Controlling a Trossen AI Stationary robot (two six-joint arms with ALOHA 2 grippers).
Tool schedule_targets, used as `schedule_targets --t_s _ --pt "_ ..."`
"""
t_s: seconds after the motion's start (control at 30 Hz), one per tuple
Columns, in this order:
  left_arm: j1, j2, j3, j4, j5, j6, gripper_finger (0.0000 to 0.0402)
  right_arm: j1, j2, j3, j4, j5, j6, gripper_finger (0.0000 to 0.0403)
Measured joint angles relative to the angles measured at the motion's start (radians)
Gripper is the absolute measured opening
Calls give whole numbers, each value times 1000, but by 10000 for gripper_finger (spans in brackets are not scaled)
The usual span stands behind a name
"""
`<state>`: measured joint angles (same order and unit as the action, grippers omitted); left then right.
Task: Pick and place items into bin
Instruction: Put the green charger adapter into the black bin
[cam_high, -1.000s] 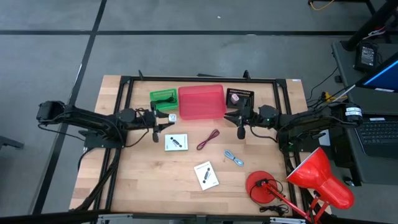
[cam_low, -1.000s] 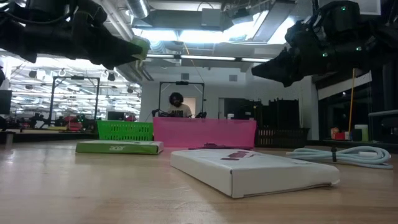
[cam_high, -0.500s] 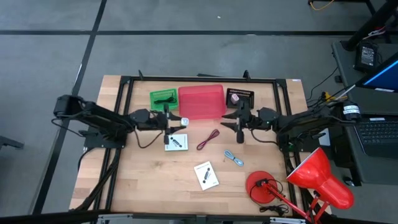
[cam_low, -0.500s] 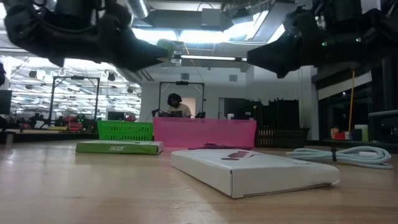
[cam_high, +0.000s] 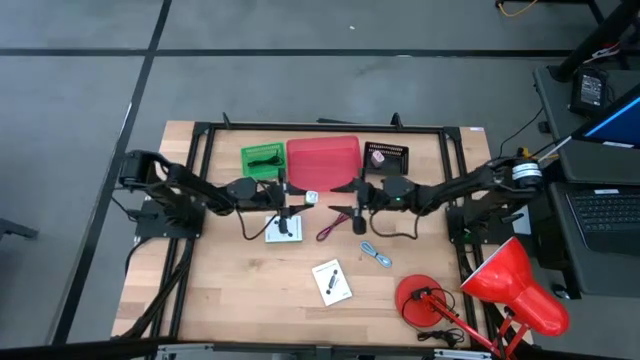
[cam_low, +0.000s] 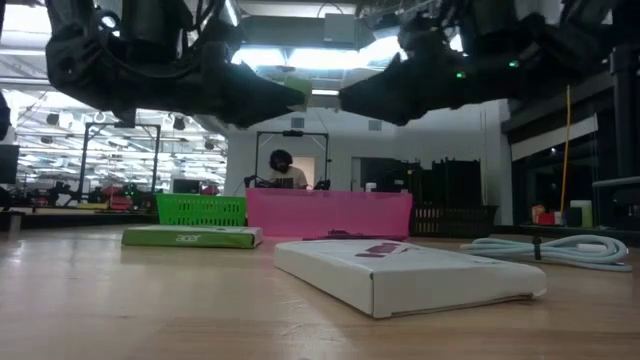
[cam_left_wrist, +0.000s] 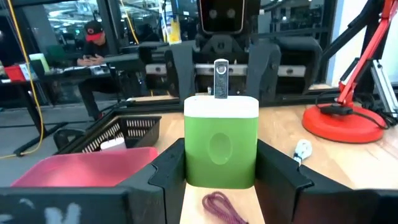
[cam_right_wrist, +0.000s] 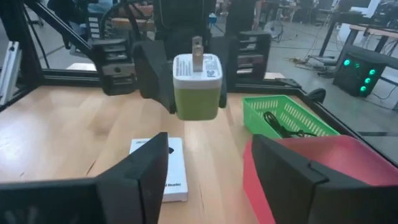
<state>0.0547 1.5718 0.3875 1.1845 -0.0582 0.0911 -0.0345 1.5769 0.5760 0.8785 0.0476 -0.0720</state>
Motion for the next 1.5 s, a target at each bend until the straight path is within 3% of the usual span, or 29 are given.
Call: schedule_targets --t_s 0.37,1.5 --pt "0 24 15 17 32 -15 145 20 81 84 0 -20 -16 258" --pt "-36 24 77 -89 47 -44 145 40 81 96 44 -26 -8 259"
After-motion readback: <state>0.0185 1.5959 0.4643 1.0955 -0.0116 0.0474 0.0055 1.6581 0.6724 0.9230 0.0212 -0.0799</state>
